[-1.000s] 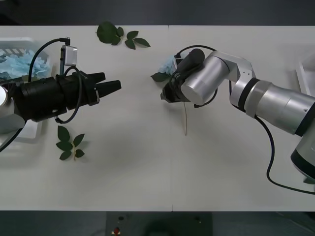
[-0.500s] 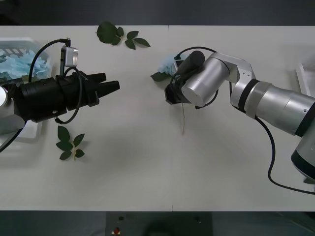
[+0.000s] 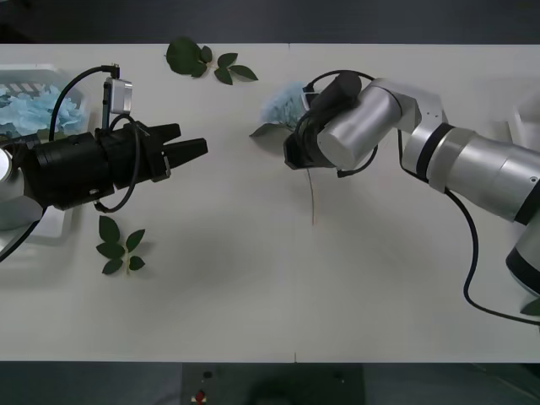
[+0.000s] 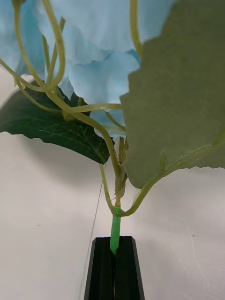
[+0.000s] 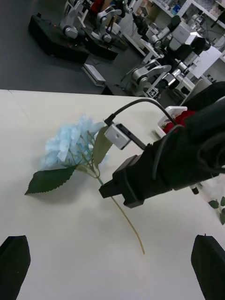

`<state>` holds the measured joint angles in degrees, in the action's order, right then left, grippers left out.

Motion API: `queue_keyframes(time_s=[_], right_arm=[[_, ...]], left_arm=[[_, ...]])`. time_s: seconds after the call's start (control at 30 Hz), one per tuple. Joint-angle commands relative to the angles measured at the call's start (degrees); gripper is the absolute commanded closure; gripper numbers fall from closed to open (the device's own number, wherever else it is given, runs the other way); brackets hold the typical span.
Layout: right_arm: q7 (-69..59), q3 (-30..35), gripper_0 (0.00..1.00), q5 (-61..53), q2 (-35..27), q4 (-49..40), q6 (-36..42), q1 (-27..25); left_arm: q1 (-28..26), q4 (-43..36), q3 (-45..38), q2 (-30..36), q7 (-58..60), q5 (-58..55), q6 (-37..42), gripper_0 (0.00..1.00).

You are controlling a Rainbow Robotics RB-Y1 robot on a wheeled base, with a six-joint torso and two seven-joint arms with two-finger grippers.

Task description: Put the red flowers into the right box and the blue flowers into the left box

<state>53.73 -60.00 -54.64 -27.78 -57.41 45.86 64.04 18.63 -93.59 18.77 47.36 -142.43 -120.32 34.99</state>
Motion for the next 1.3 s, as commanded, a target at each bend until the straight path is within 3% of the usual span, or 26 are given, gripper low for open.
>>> queue_keyframes(time_s=[0.03,0.2,0.43,0.73,1.0,1.3], right_arm=[[11.7,6.8,1.00,-9.3,-5.6,-0.2,-0.2,3.8],[26.4,10.7,1.00,-24.9,-10.6,-0.2,-0.2,3.6],[52.8,10.7,1.00,-56.8,-15.8,0.3,-4.0,1.1],[79.0,11.0,1.00,-81.8,-17.4,0.3,-1.6,-1.4],[95.0,11.6,1.00,-98.5,-16.8,0.3,1.8,-4.1],[101.3,17.7,1.00,-100.0,-15.2,0.3,8.5,-7.4]], left_arm=[[-1.0,-0.7,-0.3,0.8,-2.2,-0.5,0.3,0.00],[-1.0,-0.7,-0.3,0.0,-2.7,-0.6,0.3,0.00],[-0.8,-0.7,-0.3,-6.6,-7.3,-1.2,0.6,0.00],[-1.0,-0.7,-0.3,-15.4,-10.7,-1.1,1.5,0.00],[-1.1,-0.6,0.7,-19.7,-10.7,-0.8,1.4,0.00],[-0.7,2.8,1.4,-22.8,-11.0,-0.1,1.3,0.00]])
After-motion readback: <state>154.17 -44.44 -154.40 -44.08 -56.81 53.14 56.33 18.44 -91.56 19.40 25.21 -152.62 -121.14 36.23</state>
